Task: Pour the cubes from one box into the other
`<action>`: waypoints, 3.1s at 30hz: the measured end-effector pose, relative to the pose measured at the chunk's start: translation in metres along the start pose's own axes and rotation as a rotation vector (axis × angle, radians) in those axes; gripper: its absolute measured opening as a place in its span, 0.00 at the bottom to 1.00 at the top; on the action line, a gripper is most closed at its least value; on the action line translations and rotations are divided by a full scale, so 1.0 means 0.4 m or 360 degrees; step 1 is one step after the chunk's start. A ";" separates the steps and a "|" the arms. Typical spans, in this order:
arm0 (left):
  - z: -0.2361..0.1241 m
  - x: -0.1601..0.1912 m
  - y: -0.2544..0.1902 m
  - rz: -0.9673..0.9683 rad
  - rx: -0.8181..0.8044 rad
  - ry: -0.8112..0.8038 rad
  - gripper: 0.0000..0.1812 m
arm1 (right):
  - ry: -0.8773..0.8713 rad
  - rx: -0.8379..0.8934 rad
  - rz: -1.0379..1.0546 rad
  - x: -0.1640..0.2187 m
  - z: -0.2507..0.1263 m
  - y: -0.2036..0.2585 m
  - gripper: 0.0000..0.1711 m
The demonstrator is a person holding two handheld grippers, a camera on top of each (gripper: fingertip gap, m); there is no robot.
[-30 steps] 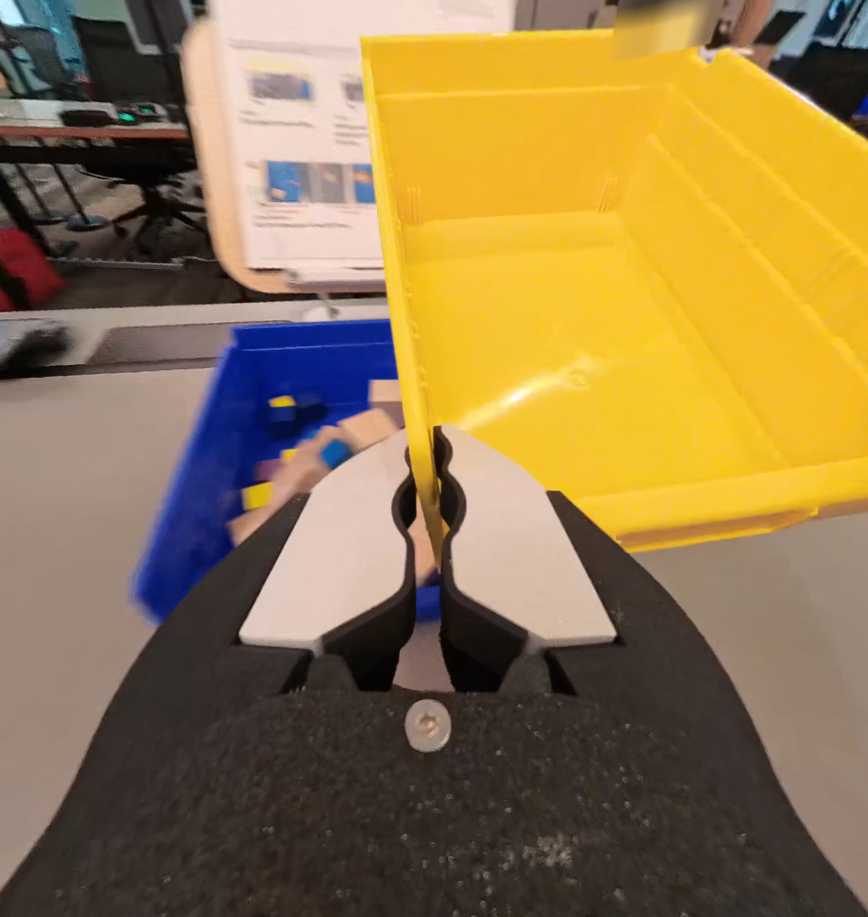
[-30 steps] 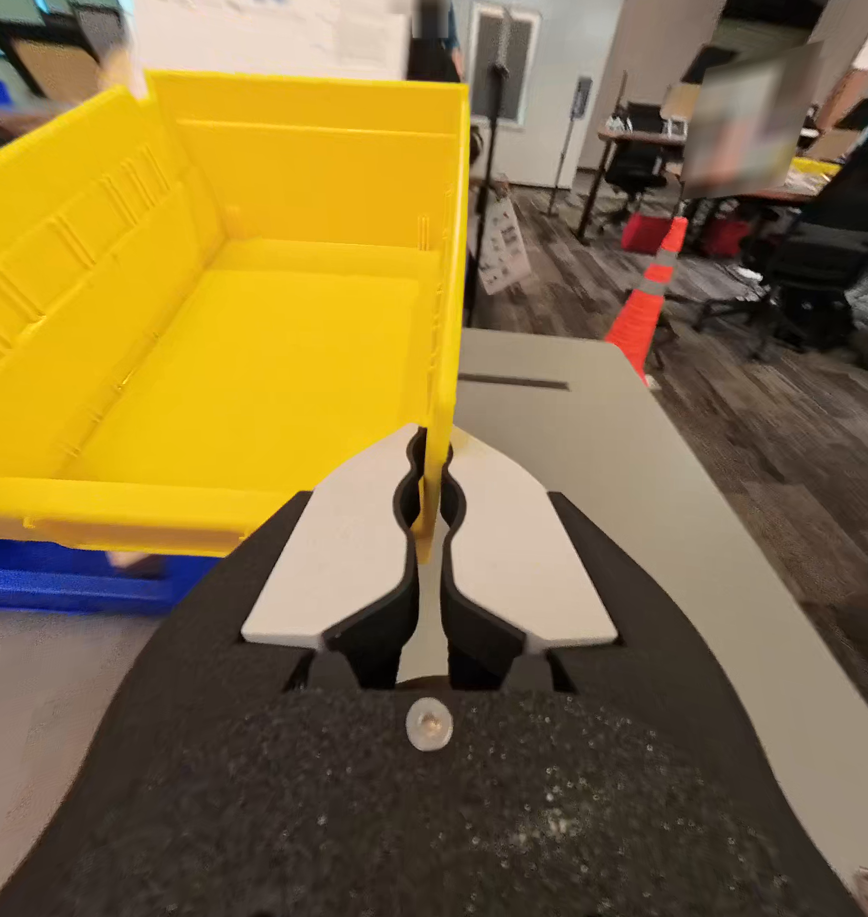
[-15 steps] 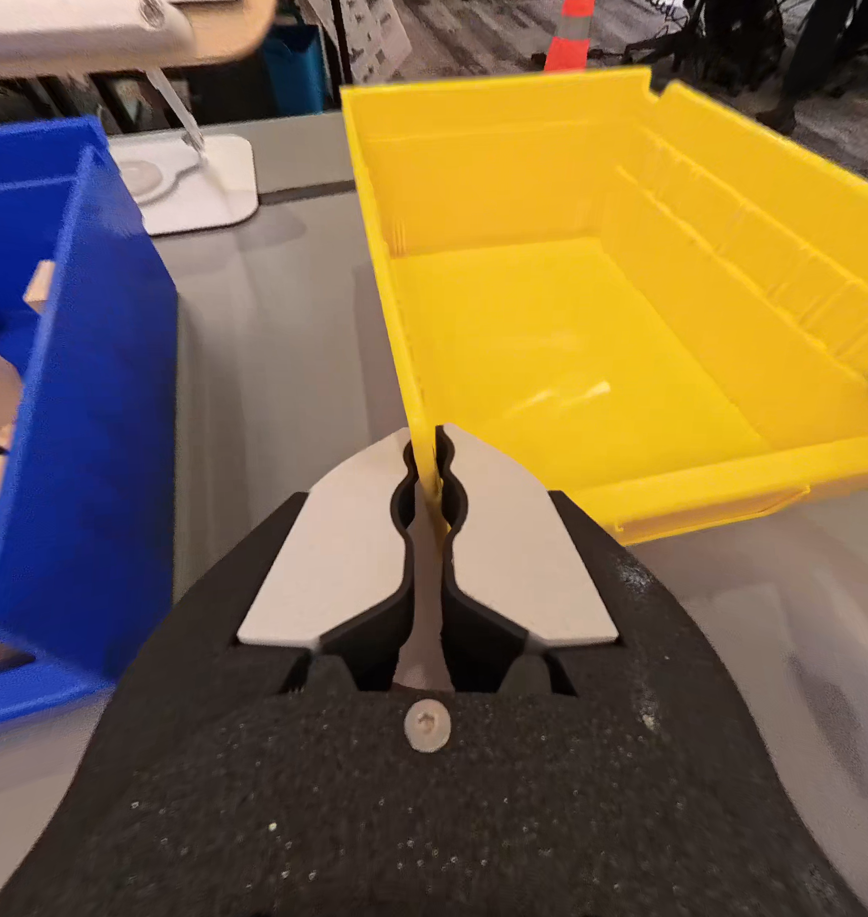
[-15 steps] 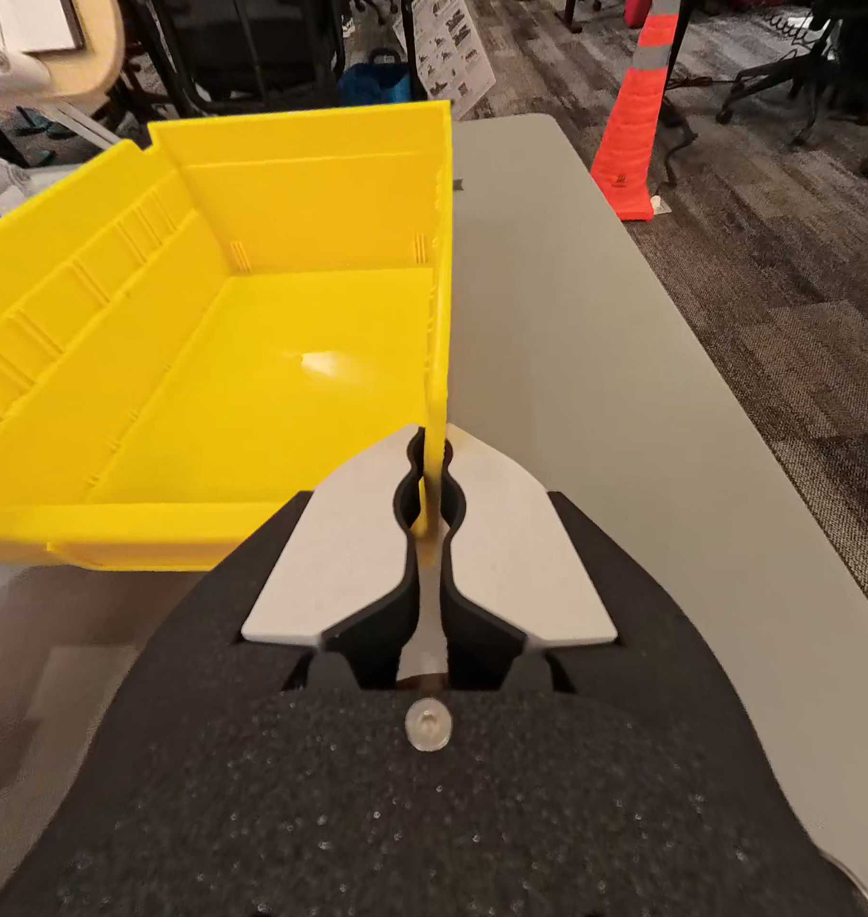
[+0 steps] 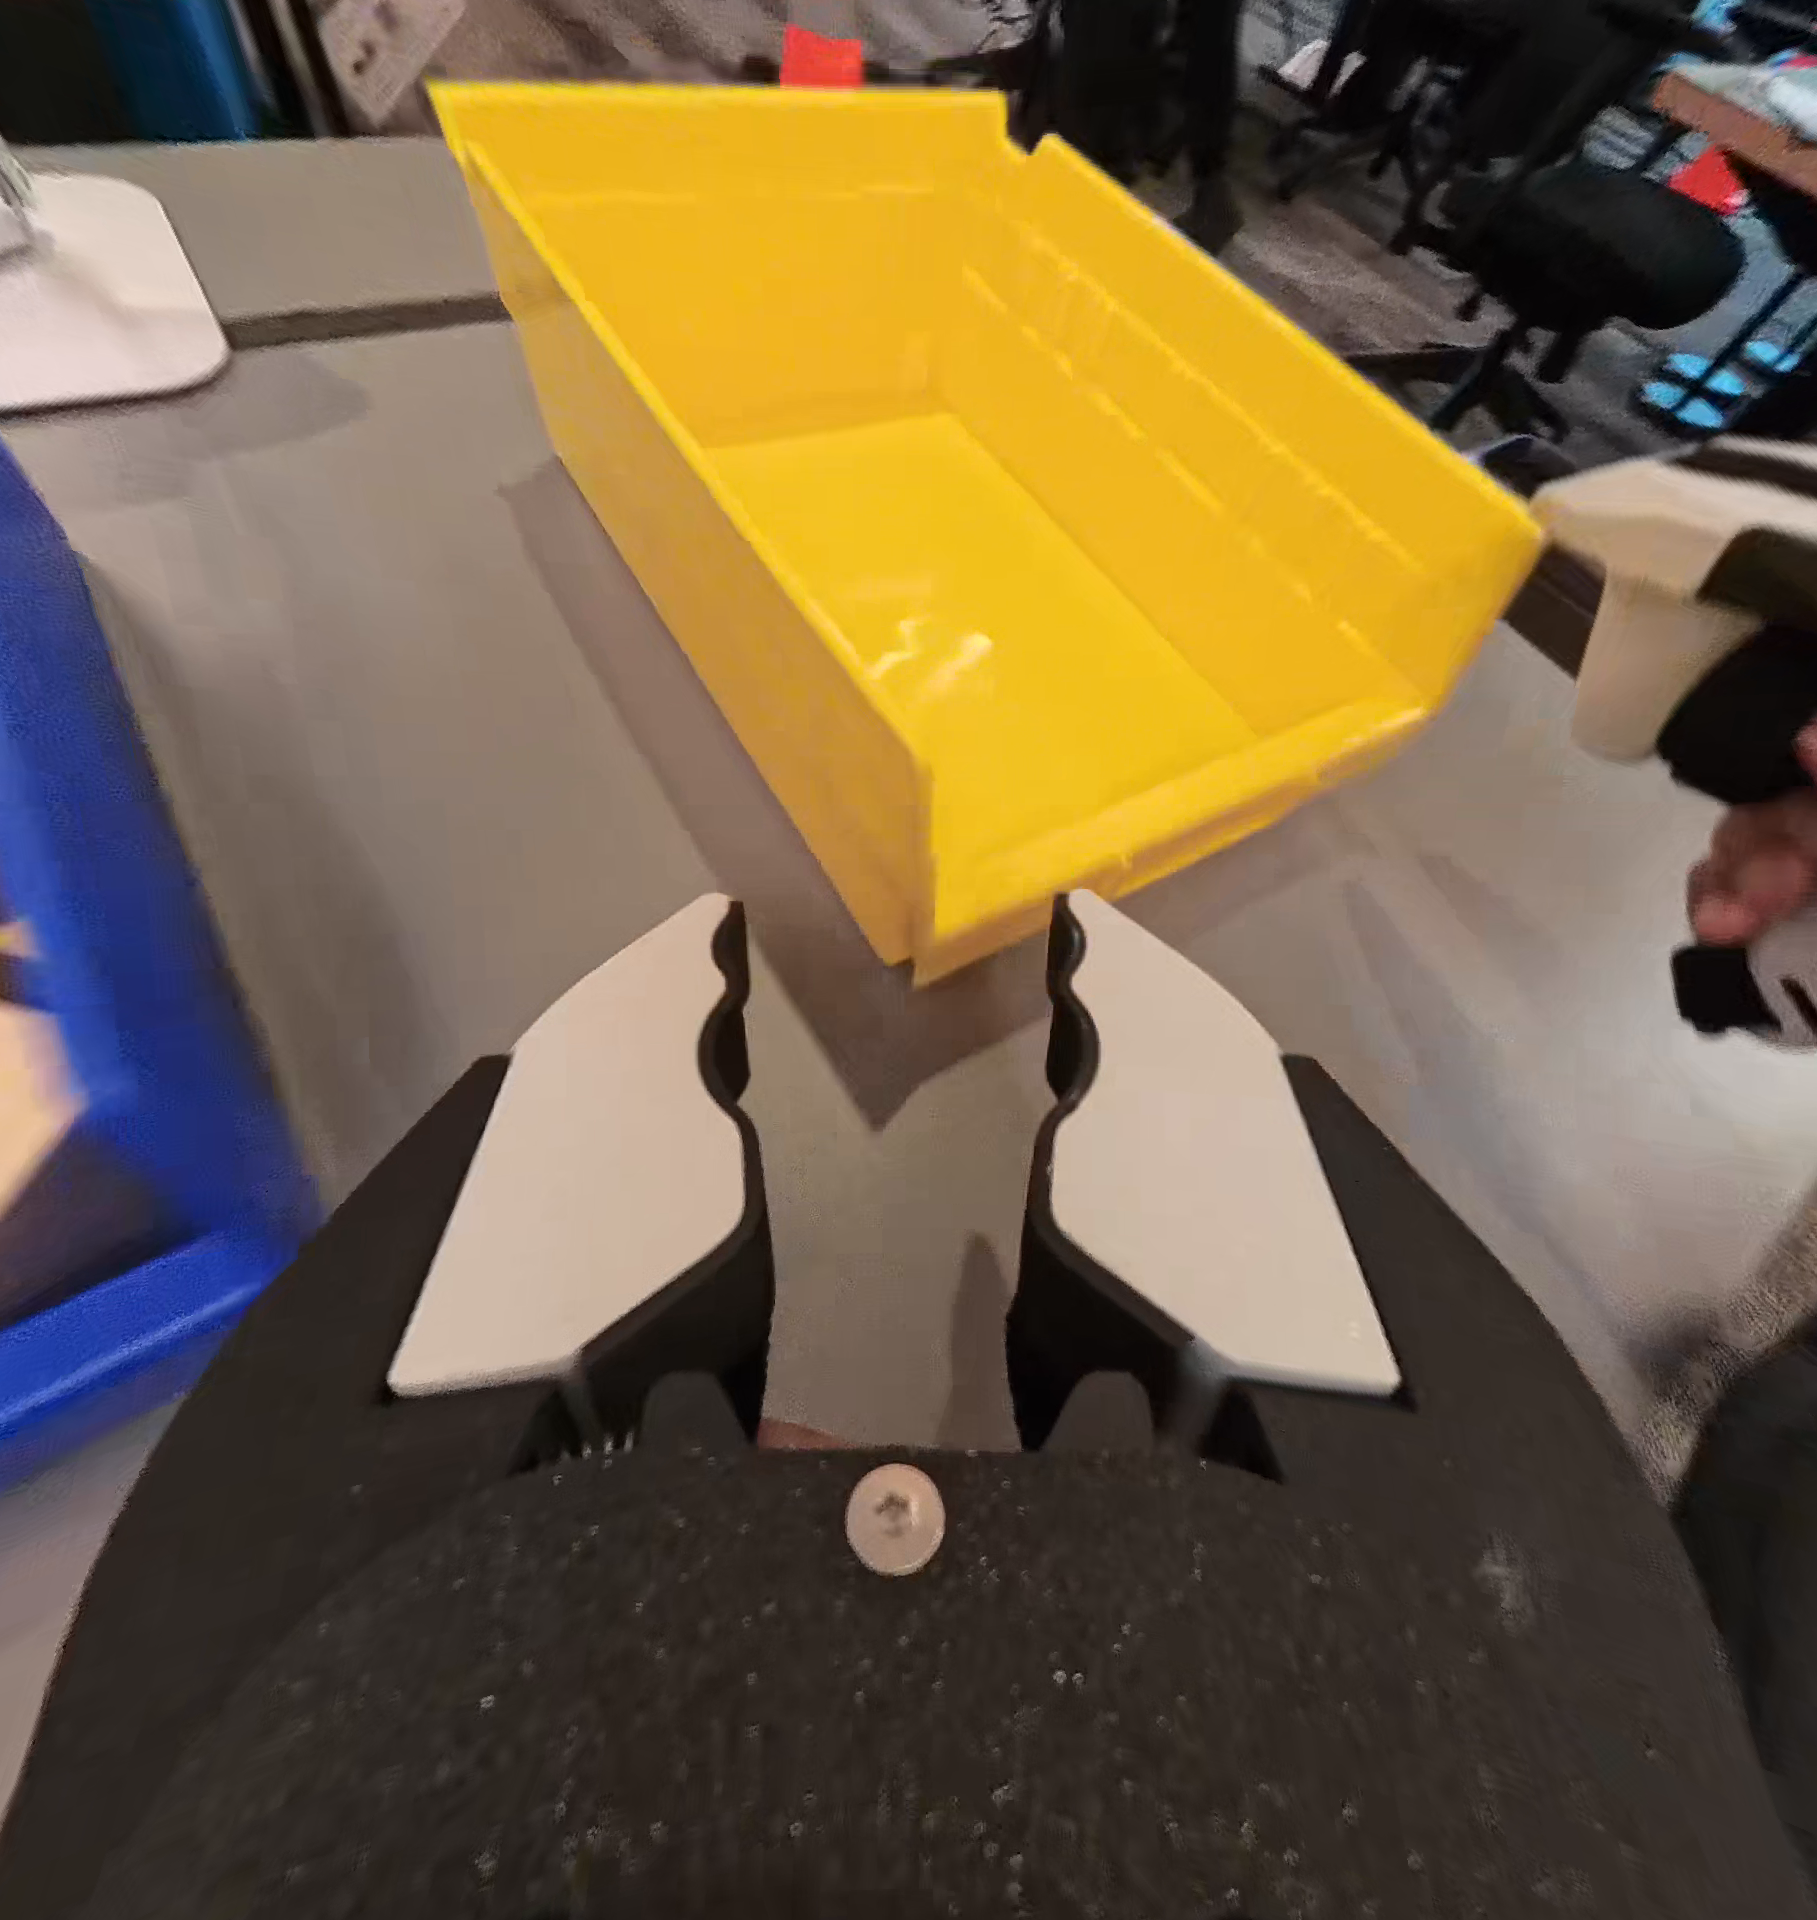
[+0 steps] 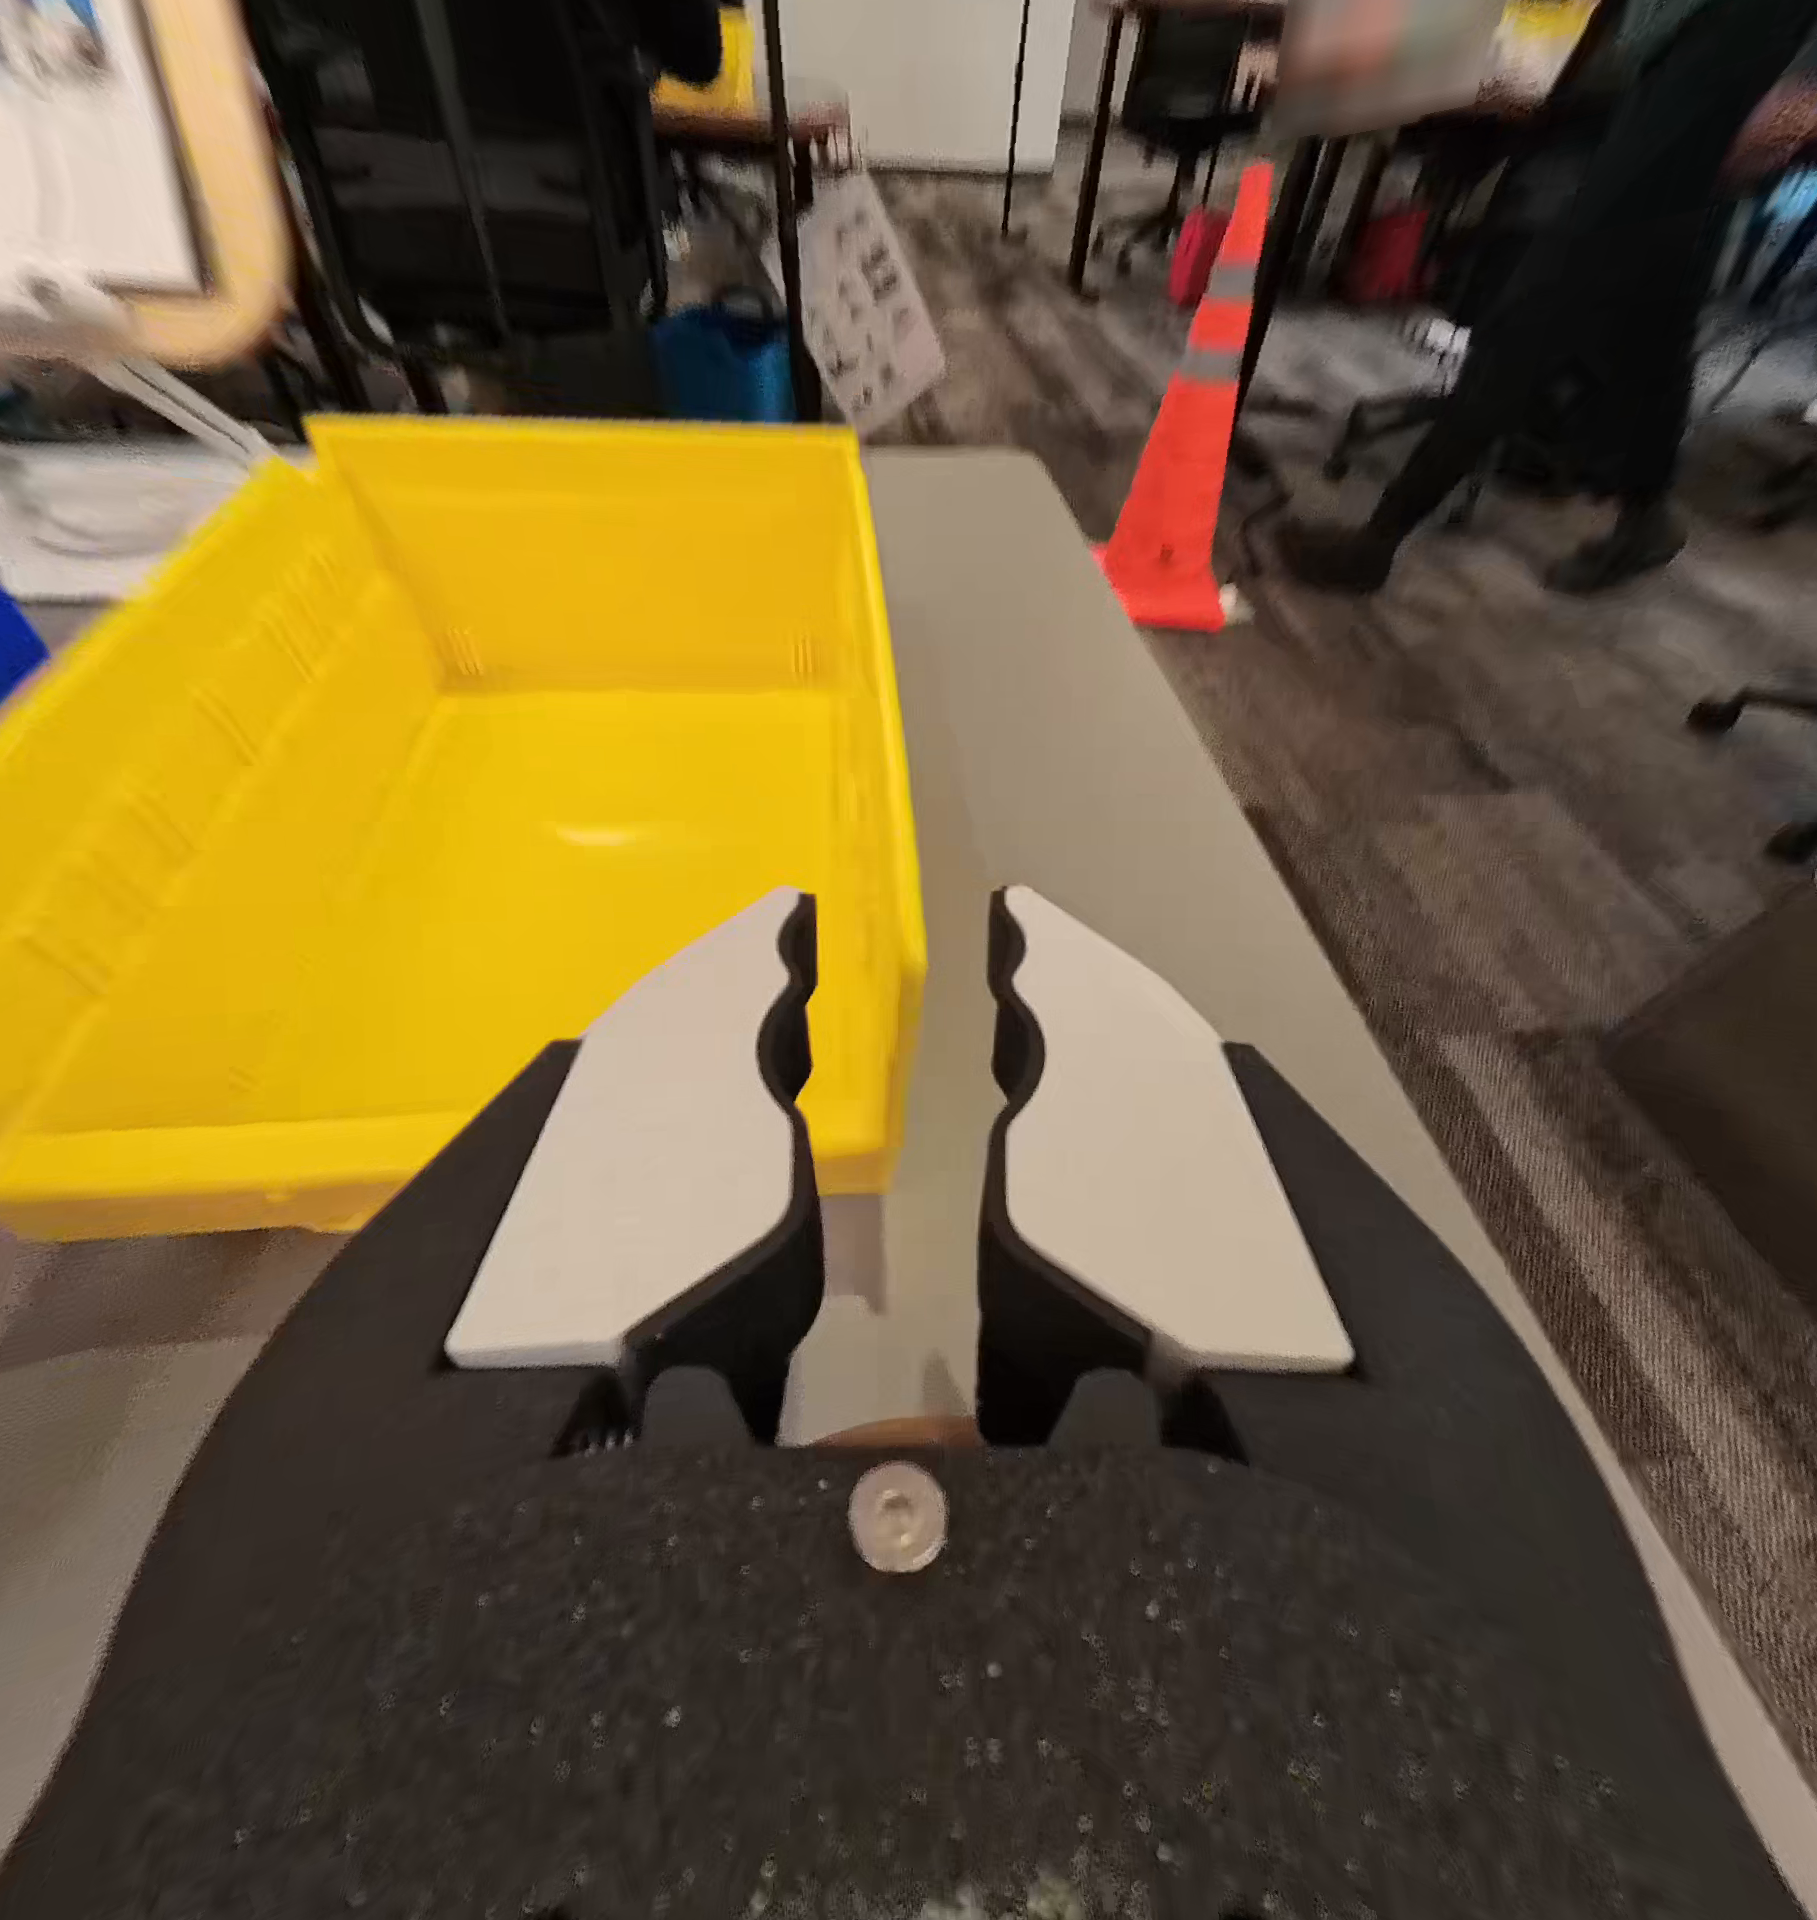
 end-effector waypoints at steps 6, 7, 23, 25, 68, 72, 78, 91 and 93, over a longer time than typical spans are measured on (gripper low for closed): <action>-0.305 -0.039 0.275 0.0039 -0.0250 -0.0262 0.30 | -0.0105 -0.0572 0.0031 -0.091 -0.087 0.325 0.26; -0.355 -0.028 0.348 0.0028 -0.0382 -0.0327 0.30 | -0.0078 -0.0698 0.0043 -0.081 -0.096 0.409 0.27; -0.288 0.076 0.669 -0.0157 -0.0570 -0.0089 0.04 | 0.0223 -0.0511 -0.0020 0.092 0.031 0.821 0.04; -0.290 0.075 0.670 -0.0153 -0.0601 -0.0077 0.03 | 0.0215 -0.0425 0.0012 0.088 0.027 0.826 0.03; -0.857 0.004 0.880 -0.0307 -0.0433 -0.0584 0.32 | 0.0311 -0.1352 -0.0262 -0.043 -0.223 0.954 0.25; -0.820 0.062 0.733 -0.0253 -0.0165 -0.0563 0.34 | 0.0263 -0.1087 -0.0107 -0.021 -0.208 0.676 0.28; -0.740 0.185 0.623 0.0097 -0.0241 -0.0464 0.30 | 0.0029 -0.0529 0.0028 0.143 -0.225 0.328 0.30; -0.744 0.191 0.781 -0.0348 -0.0567 -0.0485 0.36 | 0.0124 -0.0312 0.0127 0.137 -0.182 0.219 0.31; -0.743 0.199 0.793 -0.0330 -0.0627 -0.0426 0.35 | 0.0124 -0.0324 0.0107 0.139 -0.181 0.224 0.31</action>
Point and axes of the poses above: each gripper's, where its closed fingertips meet, z out along the fingers, x out of its underside, y = z × x across the jaws, the point moved 7 cm from there along -z, back along the fingers, and after that the axes turned 6 degrees about -y, right-handed, at the moved point
